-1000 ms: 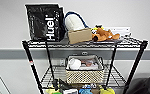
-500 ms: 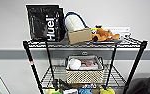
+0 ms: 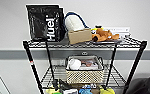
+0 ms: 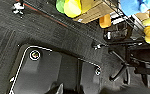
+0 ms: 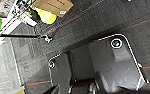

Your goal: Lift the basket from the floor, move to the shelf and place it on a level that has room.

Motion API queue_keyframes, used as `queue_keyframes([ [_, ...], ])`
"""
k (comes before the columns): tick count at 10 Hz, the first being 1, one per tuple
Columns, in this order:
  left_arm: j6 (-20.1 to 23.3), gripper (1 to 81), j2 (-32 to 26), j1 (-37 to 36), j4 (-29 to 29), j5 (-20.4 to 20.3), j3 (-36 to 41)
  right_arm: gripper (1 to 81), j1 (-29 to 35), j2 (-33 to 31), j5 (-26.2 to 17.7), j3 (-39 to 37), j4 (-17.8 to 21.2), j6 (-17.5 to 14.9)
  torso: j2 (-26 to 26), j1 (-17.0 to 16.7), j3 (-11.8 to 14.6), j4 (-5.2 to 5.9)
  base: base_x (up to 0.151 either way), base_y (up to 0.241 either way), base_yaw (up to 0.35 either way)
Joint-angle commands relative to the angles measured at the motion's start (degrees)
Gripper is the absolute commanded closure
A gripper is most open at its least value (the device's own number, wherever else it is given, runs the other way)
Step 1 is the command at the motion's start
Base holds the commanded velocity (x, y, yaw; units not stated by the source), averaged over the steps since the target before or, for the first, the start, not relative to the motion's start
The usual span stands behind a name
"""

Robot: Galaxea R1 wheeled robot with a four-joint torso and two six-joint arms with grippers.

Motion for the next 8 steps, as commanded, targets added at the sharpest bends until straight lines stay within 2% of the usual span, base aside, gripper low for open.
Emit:
queue_keyframes([
  [1,0.45,1.0,6.2,0.58,3.45,1.78,-8.42,1.0,0.0,6.79,-1.62,-10.21,-4.74,-0.14,0.0,0.0,0.0,0.0,0.0,0.0,0.0],
  [4,0.45,1.0,13.67,3.57,5.03,1.78,-19.22,1.0,-3.78,13.3,1.63,-20.14,-7.2,-0.22,-0.02,0.0,0.02,0.0,0.0,0.0,0.0],
  [8,0.45,1.0,21.94,5.68,6.09,1.78,-32.33,1.0,-7.39,24.29,1.89,-36.93,-12.12,-0.22,-0.05,-0.02,0.02,0.0,0.0,0.0,0.0],
])
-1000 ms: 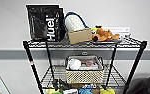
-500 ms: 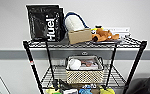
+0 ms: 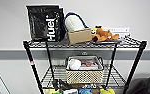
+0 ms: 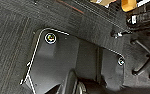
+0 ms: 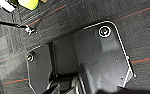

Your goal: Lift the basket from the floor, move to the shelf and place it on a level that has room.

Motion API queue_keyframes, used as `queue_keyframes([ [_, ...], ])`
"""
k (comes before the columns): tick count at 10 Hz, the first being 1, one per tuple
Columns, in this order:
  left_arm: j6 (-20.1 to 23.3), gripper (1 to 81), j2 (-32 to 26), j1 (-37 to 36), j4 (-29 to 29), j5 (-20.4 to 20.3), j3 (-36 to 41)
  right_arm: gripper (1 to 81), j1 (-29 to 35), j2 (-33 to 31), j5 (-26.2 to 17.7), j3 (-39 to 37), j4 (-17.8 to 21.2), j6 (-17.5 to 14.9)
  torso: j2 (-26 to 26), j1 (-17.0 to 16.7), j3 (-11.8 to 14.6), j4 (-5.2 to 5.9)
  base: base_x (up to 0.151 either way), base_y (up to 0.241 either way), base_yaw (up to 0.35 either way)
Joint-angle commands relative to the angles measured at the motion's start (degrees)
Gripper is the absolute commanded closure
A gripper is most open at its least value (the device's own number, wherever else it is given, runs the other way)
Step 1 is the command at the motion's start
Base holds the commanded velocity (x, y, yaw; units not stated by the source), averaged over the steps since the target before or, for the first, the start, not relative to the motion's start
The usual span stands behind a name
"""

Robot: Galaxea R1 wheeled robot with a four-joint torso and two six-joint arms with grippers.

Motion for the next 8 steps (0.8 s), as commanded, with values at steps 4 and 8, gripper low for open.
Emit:
queue_keyframes([
  [4,0.42,1.0,11.34,0.66,3.98,2.17,-15.28,1.0,-2.44,14.74,1.2,-23.51,-8.33,-0.46,-0.02,-0.02,0.02,0.0,0.0,0.0,0.0],
  [8,0.42,1.0,20.48,1.19,3.89,1.82,-30.22,1.0,-3.67,20.02,4.54,-32.66,-10.62,-0.37,-0.02,-0.04,0.07,0.0,0.0,0.0,0.0],
])
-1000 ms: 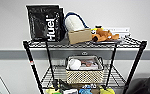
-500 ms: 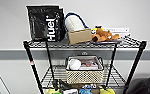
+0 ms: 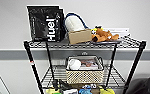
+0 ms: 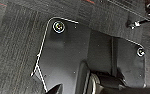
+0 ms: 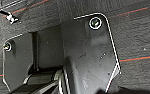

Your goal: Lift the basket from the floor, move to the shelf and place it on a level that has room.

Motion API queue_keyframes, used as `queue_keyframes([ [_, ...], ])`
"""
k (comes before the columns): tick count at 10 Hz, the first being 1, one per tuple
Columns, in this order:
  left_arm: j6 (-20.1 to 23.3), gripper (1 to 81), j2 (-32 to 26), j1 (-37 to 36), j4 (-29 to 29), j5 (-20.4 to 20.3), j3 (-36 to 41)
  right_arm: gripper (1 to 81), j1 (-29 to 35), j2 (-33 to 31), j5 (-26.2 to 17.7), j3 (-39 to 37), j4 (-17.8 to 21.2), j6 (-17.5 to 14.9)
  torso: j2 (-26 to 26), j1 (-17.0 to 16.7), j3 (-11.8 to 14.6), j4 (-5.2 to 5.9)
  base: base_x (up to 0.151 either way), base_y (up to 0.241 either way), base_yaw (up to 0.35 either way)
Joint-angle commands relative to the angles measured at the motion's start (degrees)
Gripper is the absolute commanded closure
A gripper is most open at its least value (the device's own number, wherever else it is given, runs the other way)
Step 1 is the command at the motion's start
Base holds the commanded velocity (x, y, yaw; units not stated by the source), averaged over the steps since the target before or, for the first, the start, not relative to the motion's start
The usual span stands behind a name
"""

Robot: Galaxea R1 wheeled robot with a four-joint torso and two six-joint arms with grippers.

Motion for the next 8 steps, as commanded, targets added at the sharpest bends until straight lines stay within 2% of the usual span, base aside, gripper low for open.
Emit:
queue_keyframes([
  [1,0.45,1.0,7.47,-2.29,0.92,2.34,-10.35,1.0,1.47,4.05,0.16,-5.84,-3.13,-0.01,0.0,0.0,-0.02,0.0,0.0,0.0,0.0],
  [6,0.27,1.0,9.06,-2.29,0.83,2.52,-10.8,1.0,0.68,5.89,-0.46,-5.67,-3.14,0.08,-0.02,-0.02,0.02,0.0,0.0,0.0,0.0],
  [8,0.36,1.0,9.15,-2.37,0.92,2.52,-10.8,1.0,0.68,6.42,-0.37,-5.49,-4.63,0.08,-0.02,-0.05,0.02,0.0,0.0,0.0,0.0],
])
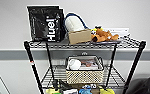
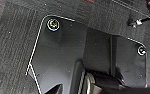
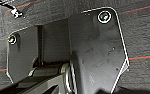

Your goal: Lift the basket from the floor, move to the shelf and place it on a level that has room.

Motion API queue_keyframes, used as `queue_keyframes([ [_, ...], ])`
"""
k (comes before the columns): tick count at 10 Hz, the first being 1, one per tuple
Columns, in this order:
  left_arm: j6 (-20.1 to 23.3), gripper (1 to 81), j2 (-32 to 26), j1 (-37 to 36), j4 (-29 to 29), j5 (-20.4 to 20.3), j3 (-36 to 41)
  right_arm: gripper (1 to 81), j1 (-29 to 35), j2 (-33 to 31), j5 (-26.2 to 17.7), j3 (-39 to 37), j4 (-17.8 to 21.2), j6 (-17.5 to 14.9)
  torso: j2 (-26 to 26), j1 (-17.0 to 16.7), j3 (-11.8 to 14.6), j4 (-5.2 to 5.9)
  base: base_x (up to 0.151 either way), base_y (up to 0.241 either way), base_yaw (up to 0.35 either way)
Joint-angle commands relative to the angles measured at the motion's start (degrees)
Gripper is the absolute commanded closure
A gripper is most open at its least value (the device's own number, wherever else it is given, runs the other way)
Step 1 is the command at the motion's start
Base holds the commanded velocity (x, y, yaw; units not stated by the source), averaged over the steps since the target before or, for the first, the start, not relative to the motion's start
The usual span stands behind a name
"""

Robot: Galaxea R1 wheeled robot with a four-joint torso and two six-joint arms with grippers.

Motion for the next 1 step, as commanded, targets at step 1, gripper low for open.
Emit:
queue_keyframes([
  [1,0.46,1.0,0.38,-2.73,1.13,2.78,-0.01,1.0,2.3,0.83,-2.07,0.43,-3.02,0.08,0.0,0.0,0.0,0.0,0.0,0.0,0.0],
])
